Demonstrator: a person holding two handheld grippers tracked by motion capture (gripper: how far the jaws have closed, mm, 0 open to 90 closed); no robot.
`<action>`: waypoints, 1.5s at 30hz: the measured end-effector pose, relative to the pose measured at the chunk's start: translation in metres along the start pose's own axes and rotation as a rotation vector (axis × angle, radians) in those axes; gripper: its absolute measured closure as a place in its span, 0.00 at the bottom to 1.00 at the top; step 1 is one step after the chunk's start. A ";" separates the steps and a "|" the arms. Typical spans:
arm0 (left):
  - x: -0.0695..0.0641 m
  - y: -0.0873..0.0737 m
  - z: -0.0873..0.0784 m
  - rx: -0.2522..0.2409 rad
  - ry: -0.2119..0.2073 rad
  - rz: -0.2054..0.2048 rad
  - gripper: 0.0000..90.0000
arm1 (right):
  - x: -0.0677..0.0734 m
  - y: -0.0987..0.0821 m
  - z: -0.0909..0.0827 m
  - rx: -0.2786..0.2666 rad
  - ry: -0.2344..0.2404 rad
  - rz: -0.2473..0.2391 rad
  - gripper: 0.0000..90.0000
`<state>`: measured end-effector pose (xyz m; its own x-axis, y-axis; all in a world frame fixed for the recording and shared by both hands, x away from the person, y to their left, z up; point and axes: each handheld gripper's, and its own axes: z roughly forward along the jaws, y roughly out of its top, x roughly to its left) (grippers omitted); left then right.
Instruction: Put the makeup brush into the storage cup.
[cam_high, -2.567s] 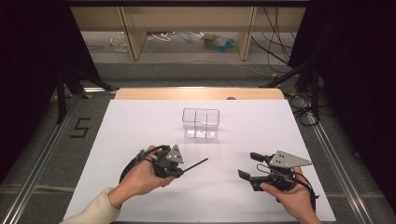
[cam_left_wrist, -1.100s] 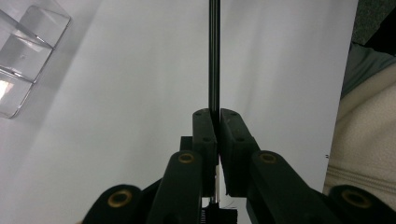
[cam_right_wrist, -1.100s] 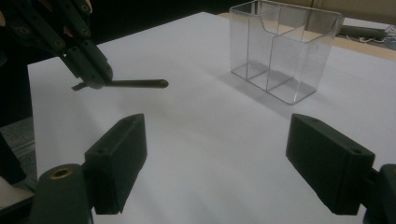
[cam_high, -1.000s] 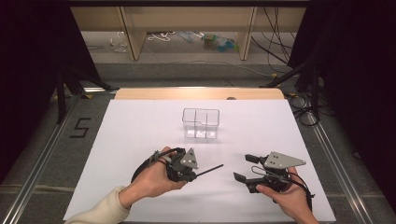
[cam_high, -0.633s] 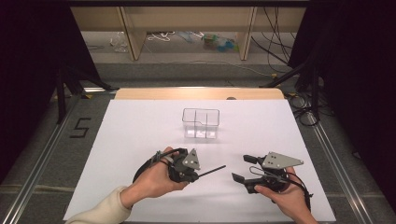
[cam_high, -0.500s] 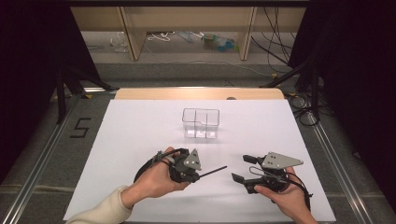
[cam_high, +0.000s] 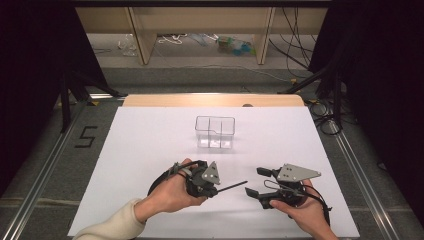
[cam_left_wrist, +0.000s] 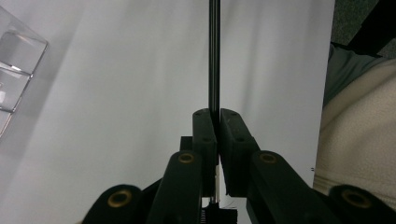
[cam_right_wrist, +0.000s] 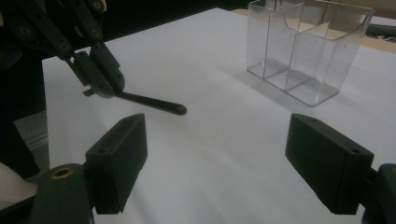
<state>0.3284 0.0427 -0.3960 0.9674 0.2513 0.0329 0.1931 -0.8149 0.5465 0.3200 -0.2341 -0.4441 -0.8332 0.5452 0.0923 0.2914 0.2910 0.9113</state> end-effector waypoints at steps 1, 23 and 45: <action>0.000 0.000 0.000 0.005 -0.003 0.005 0.95 | 0.000 0.000 0.001 0.000 0.001 0.000 0.25; -0.005 0.005 0.007 0.022 -0.024 0.034 0.95 | 0.008 0.000 0.012 0.020 0.065 -0.013 0.29; -0.008 0.007 0.012 0.021 -0.028 0.053 0.95 | 0.013 0.000 0.016 0.061 0.167 -0.040 0.64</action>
<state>0.3244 0.0282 -0.4026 0.9805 0.1931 0.0373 0.1449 -0.8376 0.5268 0.3164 -0.2140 -0.4490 -0.9096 0.3956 0.1270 0.2807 0.3598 0.8898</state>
